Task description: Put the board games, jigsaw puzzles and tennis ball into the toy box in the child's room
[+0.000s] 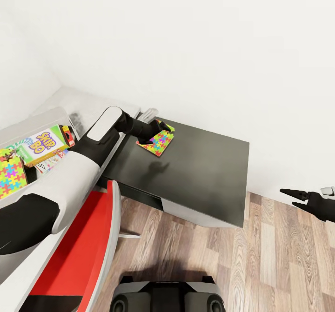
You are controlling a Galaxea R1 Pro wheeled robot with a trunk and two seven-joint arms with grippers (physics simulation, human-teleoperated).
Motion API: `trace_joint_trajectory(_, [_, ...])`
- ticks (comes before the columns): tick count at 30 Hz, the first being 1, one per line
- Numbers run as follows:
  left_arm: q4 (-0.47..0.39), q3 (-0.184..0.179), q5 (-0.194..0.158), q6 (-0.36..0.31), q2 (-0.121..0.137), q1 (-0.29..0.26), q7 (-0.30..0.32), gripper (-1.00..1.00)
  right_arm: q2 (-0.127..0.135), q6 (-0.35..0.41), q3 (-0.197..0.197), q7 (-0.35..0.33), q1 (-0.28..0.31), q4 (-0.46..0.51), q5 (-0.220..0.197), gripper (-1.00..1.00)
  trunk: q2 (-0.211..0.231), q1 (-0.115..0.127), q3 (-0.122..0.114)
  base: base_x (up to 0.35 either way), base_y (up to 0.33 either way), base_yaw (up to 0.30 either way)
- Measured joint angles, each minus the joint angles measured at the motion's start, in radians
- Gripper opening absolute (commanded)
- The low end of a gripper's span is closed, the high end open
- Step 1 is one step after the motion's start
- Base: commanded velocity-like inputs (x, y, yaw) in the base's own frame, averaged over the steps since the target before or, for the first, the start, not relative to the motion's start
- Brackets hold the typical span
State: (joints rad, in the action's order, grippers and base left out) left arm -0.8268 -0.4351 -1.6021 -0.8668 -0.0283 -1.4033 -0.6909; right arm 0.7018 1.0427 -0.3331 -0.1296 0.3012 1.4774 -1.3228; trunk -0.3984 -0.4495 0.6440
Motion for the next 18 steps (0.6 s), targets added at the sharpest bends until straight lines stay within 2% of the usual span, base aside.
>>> trace_joint_trajectory(10, [0.0, 0.0, 0.0, 0.0, 0.0, 0.0, 0.0, 1.0, 0.0, 0.0, 0.0, 0.0, 0.0, 0.0, 0.0, 1.0, 0.0, 0.0, 0.0, 0.0, 0.0, 0.0])
trace_joint_trajectory(15, [0.028, 0.025, -0.025, -0.029, 0.024, -0.028, -0.028, 1.0, 0.027, 0.0, -0.022, 0.009, 0.012, -0.018, -0.028, 1.0, 0.0, 0.0, 0.0, 0.0, 0.0, 0.0])
trace_joint_trajectory(18, [0.045, 0.032, -0.042, -0.045, 0.029, -0.045, -0.045, 1.0, 0.031, 0.0, -0.024, 0.011, 0.015, -0.02, -0.034, 1.0, 0.0, 0.0, 0.0, 0.0, 0.0, 0.0])
